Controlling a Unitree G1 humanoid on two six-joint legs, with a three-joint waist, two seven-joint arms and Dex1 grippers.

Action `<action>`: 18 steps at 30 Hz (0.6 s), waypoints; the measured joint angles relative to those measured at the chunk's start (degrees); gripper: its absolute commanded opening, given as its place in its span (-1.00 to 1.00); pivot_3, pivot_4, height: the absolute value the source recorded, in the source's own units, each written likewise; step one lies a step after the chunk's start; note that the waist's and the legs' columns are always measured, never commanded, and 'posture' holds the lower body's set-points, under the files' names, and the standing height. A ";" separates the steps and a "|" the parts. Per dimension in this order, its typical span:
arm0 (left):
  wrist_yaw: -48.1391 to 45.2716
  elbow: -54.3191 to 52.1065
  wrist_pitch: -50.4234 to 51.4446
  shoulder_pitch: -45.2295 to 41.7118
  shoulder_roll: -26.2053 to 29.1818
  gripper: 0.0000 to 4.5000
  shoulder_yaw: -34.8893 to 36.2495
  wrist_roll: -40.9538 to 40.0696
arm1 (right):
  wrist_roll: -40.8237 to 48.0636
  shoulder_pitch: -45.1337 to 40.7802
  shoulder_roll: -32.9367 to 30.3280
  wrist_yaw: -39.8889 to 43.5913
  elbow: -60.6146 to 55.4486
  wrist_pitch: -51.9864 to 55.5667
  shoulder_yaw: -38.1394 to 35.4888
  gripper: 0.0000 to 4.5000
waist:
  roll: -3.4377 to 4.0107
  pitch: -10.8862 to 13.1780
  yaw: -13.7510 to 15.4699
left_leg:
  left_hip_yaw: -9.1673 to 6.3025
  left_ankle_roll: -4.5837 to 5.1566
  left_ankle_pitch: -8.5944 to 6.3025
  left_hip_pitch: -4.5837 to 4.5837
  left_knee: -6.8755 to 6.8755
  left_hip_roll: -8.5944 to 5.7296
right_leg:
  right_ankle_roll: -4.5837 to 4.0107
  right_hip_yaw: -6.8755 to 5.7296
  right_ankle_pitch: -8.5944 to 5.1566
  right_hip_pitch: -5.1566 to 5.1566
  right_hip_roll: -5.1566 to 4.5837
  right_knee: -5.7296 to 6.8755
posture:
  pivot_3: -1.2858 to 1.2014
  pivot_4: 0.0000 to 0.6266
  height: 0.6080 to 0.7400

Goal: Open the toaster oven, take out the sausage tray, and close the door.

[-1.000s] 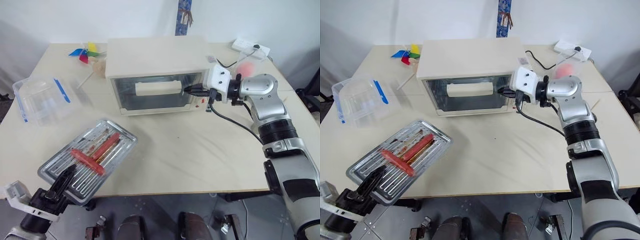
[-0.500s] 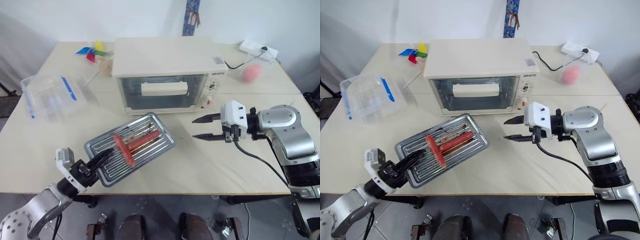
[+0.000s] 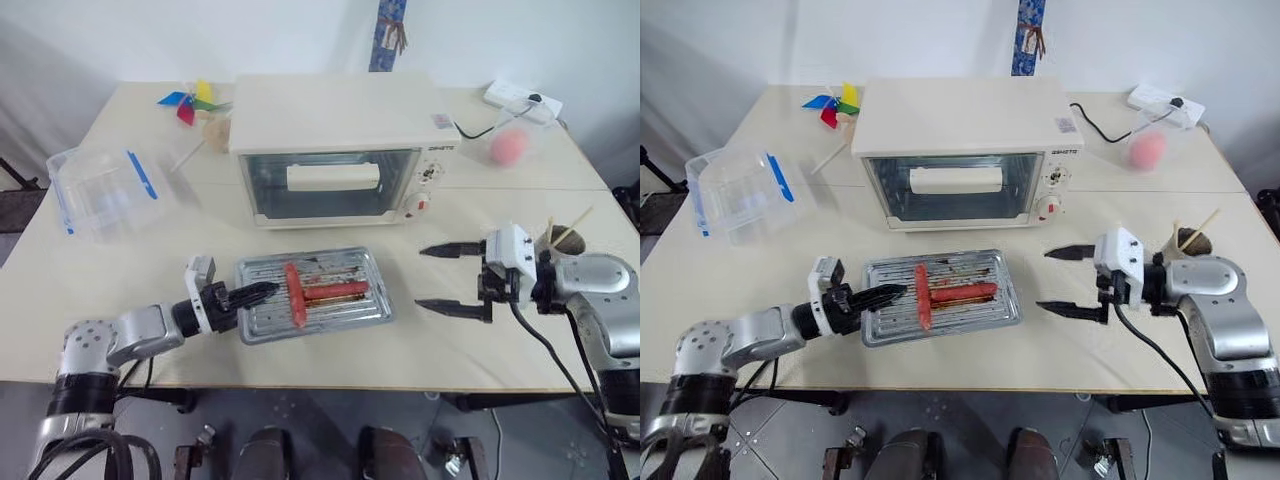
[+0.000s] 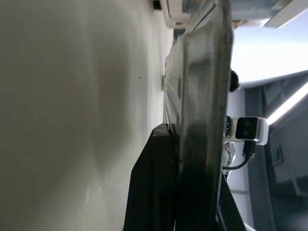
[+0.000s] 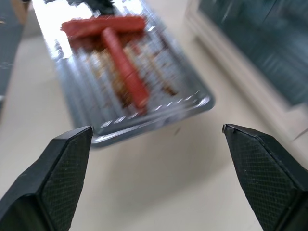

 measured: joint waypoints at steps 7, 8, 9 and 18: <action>-12.60 8.52 4.20 -9.59 -2.61 -0.91 -2.79 15.93 | 4.19 2.38 -2.22 4.40 2.15 0.35 -3.79 1.00 | 0.00 0.00 0.57 | 0.05 0.03 0.05 0.02 0.02 -0.03 | 0.02 0.02 0.01 0.08 0.00 -0.07 | 0.03 -0.52 1.00; -14.70 9.71 4.54 -10.85 -2.97 -0.81 -3.03 18.42 | 4.00 2.88 -2.68 4.83 3.06 0.20 -3.79 1.00 | 0.00 0.00 0.77 | 0.05 0.04 0.06 0.02 0.04 -0.04 | 0.03 0.04 0.01 0.09 0.00 -0.07 | 0.03 -0.52 1.00; -16.17 10.54 4.57 -11.45 -3.16 -0.70 -3.30 20.33 | 3.83 2.94 -2.72 4.91 3.62 0.17 -3.79 1.00 | 0.00 0.00 0.78 | 0.06 0.05 0.06 0.01 0.05 -0.04 | 0.03 0.05 0.01 0.09 0.00 -0.10 | 0.03 -0.52 1.00; -26.08 14.42 4.98 -15.77 -4.40 0.54 -3.24 35.38 | 3.51 2.87 -2.73 4.05 5.16 0.17 -4.21 1.00 | 0.00 0.00 0.31 | 0.06 0.02 0.08 0.02 0.03 -0.02 | 0.03 0.06 0.01 0.05 0.00 -0.03 | 0.03 -0.52 1.00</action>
